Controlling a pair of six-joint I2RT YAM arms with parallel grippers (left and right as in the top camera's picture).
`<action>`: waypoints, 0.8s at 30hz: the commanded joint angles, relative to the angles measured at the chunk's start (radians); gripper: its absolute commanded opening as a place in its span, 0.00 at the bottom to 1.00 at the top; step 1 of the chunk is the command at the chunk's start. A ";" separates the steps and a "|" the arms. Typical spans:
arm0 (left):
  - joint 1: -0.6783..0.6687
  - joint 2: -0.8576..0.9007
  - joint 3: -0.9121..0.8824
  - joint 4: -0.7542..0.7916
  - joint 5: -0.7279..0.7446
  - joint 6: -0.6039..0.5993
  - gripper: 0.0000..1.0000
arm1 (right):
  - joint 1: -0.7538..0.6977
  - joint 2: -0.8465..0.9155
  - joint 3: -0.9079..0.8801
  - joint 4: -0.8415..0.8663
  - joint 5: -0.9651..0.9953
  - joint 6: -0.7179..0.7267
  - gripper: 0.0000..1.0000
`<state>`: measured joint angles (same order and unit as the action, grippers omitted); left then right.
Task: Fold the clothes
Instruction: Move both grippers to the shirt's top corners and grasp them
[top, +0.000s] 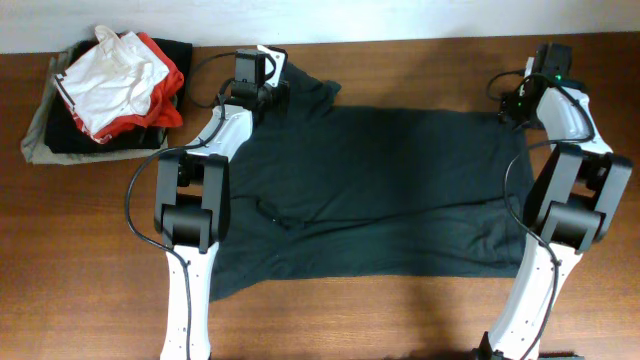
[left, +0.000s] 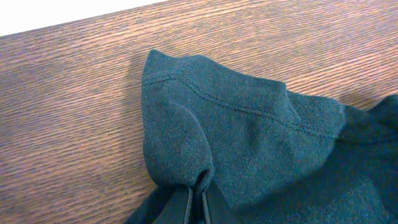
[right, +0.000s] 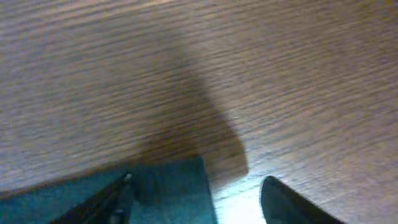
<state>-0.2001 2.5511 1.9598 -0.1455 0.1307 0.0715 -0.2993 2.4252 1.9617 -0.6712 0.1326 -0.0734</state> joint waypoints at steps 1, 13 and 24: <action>0.000 0.035 -0.020 -0.020 0.003 0.005 0.06 | 0.004 0.062 0.004 -0.001 -0.034 0.003 0.66; 0.000 0.035 -0.020 -0.035 0.003 0.005 0.06 | 0.004 0.097 0.003 0.003 -0.043 0.003 0.10; 0.000 -0.009 -0.002 -0.035 0.003 0.006 0.00 | 0.003 0.076 0.025 -0.041 0.019 0.093 0.04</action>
<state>-0.2001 2.5507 1.9602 -0.1547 0.1307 0.0715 -0.2909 2.4512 1.9915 -0.6765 0.0971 -0.0185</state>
